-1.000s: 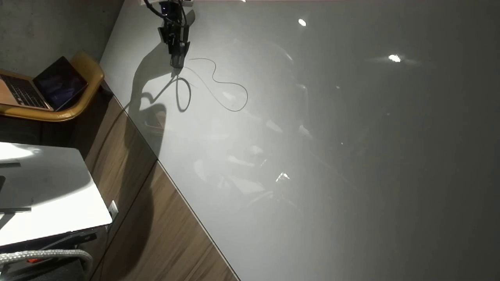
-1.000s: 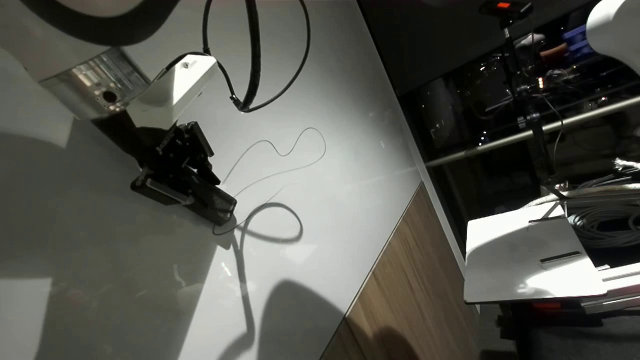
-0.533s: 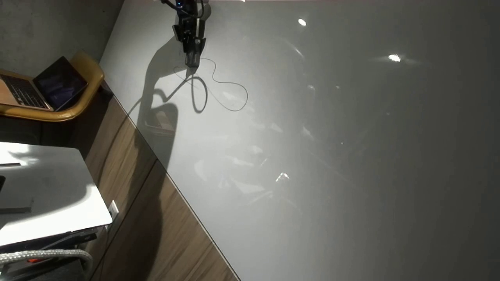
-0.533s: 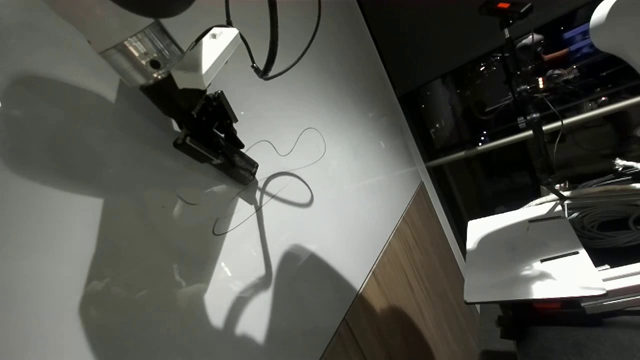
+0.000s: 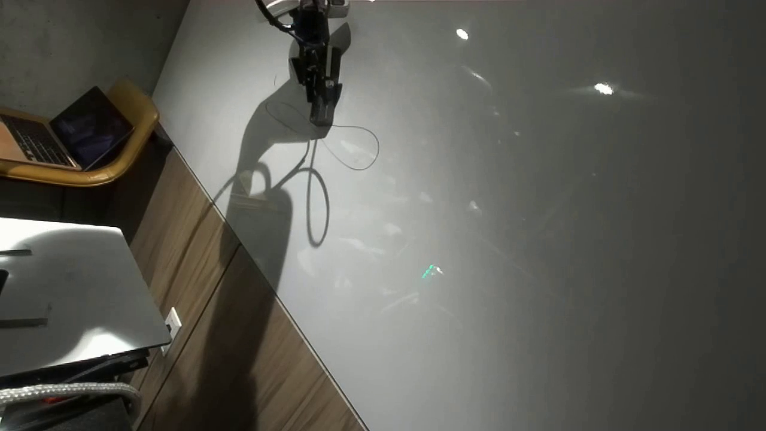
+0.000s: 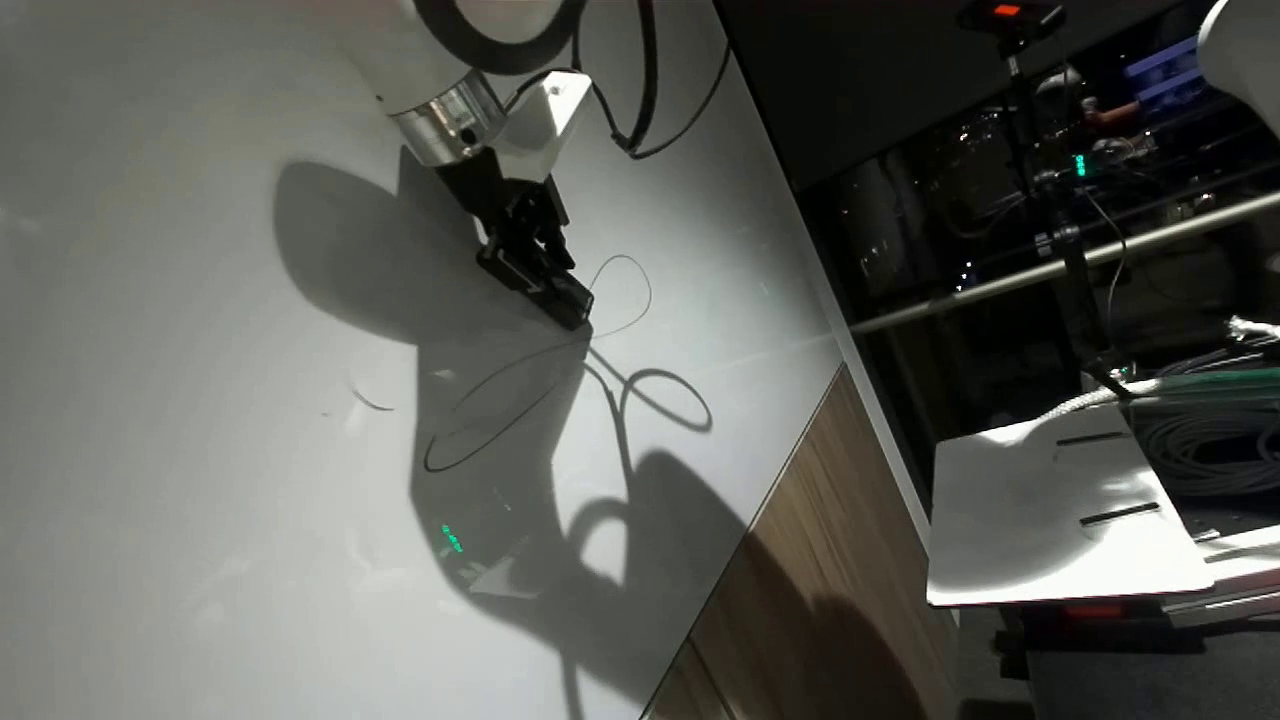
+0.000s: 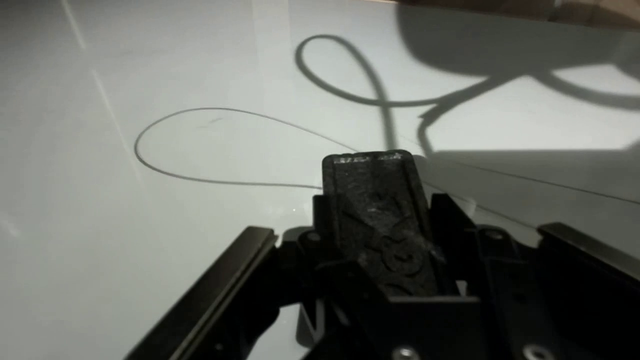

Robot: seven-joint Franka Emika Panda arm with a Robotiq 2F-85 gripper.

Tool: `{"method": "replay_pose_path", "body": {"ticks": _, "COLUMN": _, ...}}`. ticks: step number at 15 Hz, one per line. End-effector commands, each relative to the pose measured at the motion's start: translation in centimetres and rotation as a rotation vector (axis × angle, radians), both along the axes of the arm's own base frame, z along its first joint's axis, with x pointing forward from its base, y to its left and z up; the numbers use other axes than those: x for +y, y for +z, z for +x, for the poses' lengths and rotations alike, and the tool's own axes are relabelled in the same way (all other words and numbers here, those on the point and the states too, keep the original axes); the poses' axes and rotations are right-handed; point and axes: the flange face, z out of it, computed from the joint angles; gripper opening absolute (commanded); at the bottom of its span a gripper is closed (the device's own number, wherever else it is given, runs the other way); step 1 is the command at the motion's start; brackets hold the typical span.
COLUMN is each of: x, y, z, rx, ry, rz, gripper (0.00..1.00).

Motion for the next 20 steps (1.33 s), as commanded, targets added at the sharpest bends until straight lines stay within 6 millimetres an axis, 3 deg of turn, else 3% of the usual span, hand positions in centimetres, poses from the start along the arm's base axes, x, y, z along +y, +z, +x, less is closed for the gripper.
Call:
{"method": "replay_pose_path", "body": {"ticks": 1, "x": -8.4, "y": -0.8, "z": -1.0, "rx": -0.053, "ry": -0.041, "rz": 0.016, "gripper": 0.27}}
{"method": "replay_pose_path", "body": {"ticks": 6, "x": -19.2, "y": -5.9, "z": -3.1, "rx": -0.047, "ry": -0.093, "rz": 0.073, "gripper": 0.27}}
{"method": "replay_pose_path", "body": {"ticks": 9, "x": -22.9, "y": -8.7, "z": -4.3, "rx": -0.042, "ry": -0.106, "rz": 0.099, "gripper": 0.27}}
{"method": "replay_pose_path", "body": {"ticks": 11, "x": -24.3, "y": -9.3, "z": -5.1, "rx": -0.043, "ry": -0.105, "rz": 0.105, "gripper": 0.27}}
{"method": "replay_pose_path", "body": {"ticks": 14, "x": -24.5, "y": -7.7, "z": -5.7, "rx": -0.065, "ry": -0.082, "rz": 0.098, "gripper": 0.27}}
{"method": "replay_pose_path", "body": {"ticks": 16, "x": -24.6, "y": -5.4, "z": -5.7, "rx": -0.087, "ry": -0.063, "rz": 0.087, "gripper": 0.27}}
{"method": "replay_pose_path", "body": {"ticks": 20, "x": -24.7, "y": -2.1, "z": -4.5, "rx": -0.117, "ry": -0.022, "rz": 0.080, "gripper": 0.27}}
